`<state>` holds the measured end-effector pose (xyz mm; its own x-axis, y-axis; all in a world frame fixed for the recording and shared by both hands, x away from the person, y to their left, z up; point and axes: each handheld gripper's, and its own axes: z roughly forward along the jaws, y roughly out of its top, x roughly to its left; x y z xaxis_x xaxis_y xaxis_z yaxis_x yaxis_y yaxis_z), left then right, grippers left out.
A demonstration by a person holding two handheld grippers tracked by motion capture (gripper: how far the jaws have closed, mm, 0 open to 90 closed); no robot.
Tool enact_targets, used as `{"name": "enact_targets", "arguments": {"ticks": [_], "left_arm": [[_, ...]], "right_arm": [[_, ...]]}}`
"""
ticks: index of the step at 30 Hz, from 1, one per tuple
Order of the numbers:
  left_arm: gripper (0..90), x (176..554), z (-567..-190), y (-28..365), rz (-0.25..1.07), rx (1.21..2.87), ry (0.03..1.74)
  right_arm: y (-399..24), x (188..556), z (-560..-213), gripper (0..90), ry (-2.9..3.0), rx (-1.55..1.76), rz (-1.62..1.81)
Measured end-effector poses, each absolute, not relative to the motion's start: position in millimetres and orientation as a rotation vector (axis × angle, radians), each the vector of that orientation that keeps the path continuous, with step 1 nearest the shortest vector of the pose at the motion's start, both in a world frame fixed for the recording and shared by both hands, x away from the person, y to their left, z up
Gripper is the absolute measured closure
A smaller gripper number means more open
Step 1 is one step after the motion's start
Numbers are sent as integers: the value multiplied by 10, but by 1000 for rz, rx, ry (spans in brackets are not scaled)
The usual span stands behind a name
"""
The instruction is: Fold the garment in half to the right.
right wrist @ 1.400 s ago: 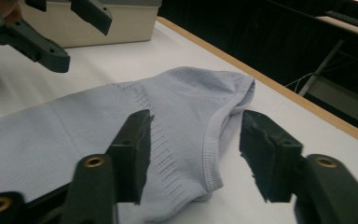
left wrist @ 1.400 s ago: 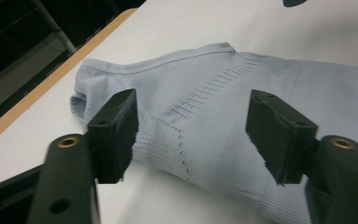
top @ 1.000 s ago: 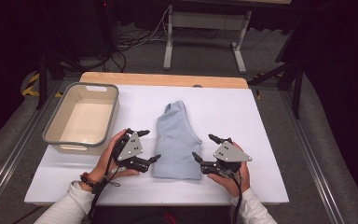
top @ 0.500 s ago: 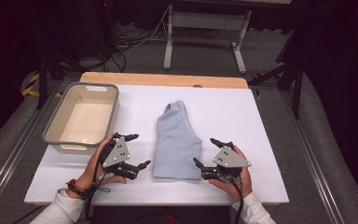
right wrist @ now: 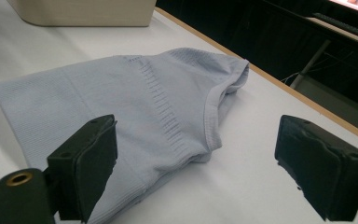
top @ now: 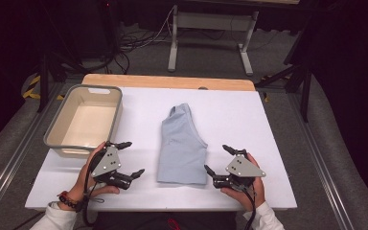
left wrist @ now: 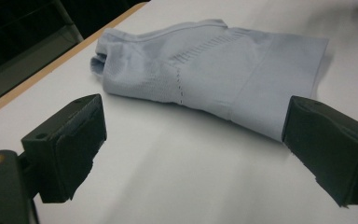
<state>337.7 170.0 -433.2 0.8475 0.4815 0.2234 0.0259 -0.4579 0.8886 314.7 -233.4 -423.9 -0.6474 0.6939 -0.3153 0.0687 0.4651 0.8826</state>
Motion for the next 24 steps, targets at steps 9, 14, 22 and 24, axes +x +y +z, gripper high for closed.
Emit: {"name": "enact_targets", "arguments": {"ticks": [9, 14, 22, 24], "left_arm": [[76, 3327, -4415, 1874, 576, 1978, 428], [76, 3307, -4461, 1959, 565, 1966, 460], [75, 3262, -4532, 2081, 550, 1969, 508], [75, 3248, -4552, 2109, 552, 1974, 516]], "right_arm": [[-2456, 3114, -4292, 139, 2031, 648, 1185], [-2520, 3093, -4324, 140, 2023, 661, 1185], [-2572, 3041, -4421, 143, 2037, 671, 1158], [-2577, 3029, -4439, 144, 2041, 671, 1144]]}}
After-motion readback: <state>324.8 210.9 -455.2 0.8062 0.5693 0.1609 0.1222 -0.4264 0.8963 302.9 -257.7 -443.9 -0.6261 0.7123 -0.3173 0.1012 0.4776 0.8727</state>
